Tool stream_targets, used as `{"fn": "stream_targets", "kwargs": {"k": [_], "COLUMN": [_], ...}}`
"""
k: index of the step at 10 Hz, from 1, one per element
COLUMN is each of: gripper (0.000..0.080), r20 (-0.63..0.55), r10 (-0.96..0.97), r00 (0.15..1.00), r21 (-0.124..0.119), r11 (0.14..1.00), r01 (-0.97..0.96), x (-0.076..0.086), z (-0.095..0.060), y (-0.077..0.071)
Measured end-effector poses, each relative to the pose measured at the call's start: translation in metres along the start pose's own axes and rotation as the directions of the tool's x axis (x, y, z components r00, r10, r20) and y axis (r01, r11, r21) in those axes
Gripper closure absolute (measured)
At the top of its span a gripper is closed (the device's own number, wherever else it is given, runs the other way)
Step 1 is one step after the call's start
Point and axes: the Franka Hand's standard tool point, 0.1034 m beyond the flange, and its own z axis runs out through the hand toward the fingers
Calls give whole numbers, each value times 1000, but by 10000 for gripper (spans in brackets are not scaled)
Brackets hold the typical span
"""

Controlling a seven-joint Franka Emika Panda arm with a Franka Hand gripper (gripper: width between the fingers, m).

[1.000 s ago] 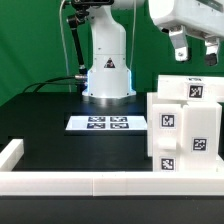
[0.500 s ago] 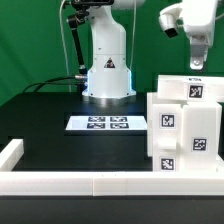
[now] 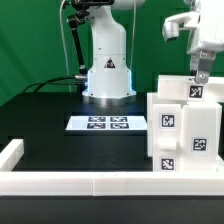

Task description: Assemble cabinet

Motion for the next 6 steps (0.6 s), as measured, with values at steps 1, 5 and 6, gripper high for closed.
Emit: {"fn": "stream_targets", "kwargs": {"k": [1,5,6], "gripper": [2,2,124], "r20": [3,9,8], "r10": [3,12,17], "r00": [1000,1000,1000], "r21": [6,13,12], "r11": [1000,1000,1000], "r01": [-3,-12,-17], "x": [-3,-7,-7], "z": [6,12,12], "y": [-3,-3,-3]}}
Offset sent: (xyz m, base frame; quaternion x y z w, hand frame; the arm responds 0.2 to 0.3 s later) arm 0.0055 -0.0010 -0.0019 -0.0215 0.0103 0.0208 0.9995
